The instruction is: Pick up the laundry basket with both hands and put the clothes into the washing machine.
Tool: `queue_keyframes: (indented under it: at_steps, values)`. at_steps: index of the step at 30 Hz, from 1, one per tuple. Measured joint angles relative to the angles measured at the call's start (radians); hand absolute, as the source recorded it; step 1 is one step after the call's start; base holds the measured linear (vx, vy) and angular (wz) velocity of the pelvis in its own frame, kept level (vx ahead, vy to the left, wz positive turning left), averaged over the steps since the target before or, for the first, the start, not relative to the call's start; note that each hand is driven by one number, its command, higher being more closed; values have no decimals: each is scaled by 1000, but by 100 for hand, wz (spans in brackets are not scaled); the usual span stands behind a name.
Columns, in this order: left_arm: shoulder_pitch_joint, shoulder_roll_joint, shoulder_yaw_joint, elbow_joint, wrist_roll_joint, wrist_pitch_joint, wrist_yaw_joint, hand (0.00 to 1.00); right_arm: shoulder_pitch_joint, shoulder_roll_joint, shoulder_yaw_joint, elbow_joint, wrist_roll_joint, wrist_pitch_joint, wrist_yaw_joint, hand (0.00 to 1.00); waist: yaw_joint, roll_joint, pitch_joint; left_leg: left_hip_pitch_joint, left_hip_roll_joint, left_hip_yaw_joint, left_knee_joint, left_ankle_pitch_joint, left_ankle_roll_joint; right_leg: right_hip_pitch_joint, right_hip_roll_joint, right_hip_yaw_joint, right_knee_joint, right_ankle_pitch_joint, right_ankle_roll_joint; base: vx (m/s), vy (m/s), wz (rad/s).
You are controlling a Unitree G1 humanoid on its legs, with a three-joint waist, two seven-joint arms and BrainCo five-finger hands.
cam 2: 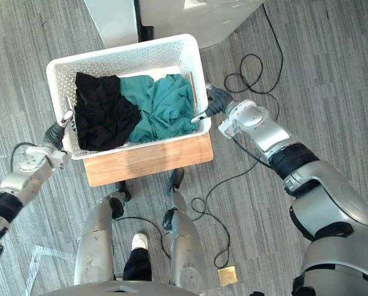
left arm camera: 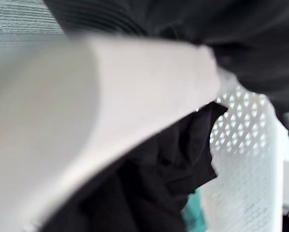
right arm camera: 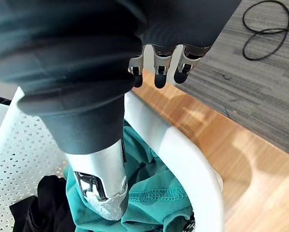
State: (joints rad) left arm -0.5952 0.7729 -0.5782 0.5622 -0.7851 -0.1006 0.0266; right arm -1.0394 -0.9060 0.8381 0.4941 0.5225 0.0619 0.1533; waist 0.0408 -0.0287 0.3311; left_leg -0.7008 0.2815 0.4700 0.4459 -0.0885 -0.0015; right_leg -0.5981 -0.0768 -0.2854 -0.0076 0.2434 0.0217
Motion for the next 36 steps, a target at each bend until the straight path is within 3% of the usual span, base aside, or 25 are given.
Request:
queue_keyframes:
  at_steps: [2,3,6,10,11,13,16,19,26,32,36]
  values:
    - [-53,81,-86,0,62,31,-36,0,-2,3,0,0,1,1,2,0,-5,0,0,-9,11,-1,16,-3,2,-3,5,1,3,0,1,-29,-37,-8]
    - [-92,129,-131,-1,109,45,-66,0,-2,5,-2,0,1,1,8,100,-7,0,0,-23,19,-2,26,-8,1,-18,8,4,12,0,1,-41,-34,-9]
    - [-180,211,-209,1,229,67,-134,0,-1,42,-22,29,1,3,14,100,-13,0,0,-54,30,3,45,-12,5,-51,11,13,23,-2,3,-55,-35,-12]
    - [-248,240,-240,32,406,80,-212,0,10,75,-68,46,-1,8,12,100,-13,0,0,-62,43,16,64,-20,5,-63,17,28,24,0,2,-40,-45,-14]
    - [-267,239,-247,47,432,79,-231,100,19,77,-69,46,0,9,12,100,-15,0,0,-63,45,15,66,-19,5,-63,19,28,24,1,1,-24,-51,-3]
    - [-294,230,-243,84,522,68,-264,100,41,98,-110,46,-4,12,12,100,-15,1,-1,-65,51,15,75,-23,4,-63,23,31,24,2,-1,-23,-53,-4]
    - [-293,152,-107,182,623,35,-273,100,87,133,-201,36,-18,12,12,100,-16,1,-3,-65,46,20,54,-20,0,-64,22,27,4,-2,-6,-23,-61,1]
    - [-287,53,63,260,693,31,-188,100,96,161,-252,35,-23,12,11,100,-15,1,-3,-65,42,22,33,2,-2,-67,26,24,-6,16,-9,-20,-69,2]
    - [-263,-72,260,278,711,37,-75,100,156,195,-354,11,-22,12,4,100,-14,0,-3,-65,40,20,22,12,-6,-67,29,22,-9,25,-18,-18,-61,2]
    - [-190,-113,348,180,708,56,-2,100,227,210,-466,-108,-17,12,-50,100,-19,-1,-2,-54,24,20,-3,23,-5,-63,21,19,-11,33,-21,-19,-40,4]
    - [-64,-187,382,58,587,81,75,100,354,238,-595,-252,-7,4,-111,100,-36,-3,-1,-19,11,13,-15,25,-5,-24,13,8,-18,29,-15,0,-17,8]
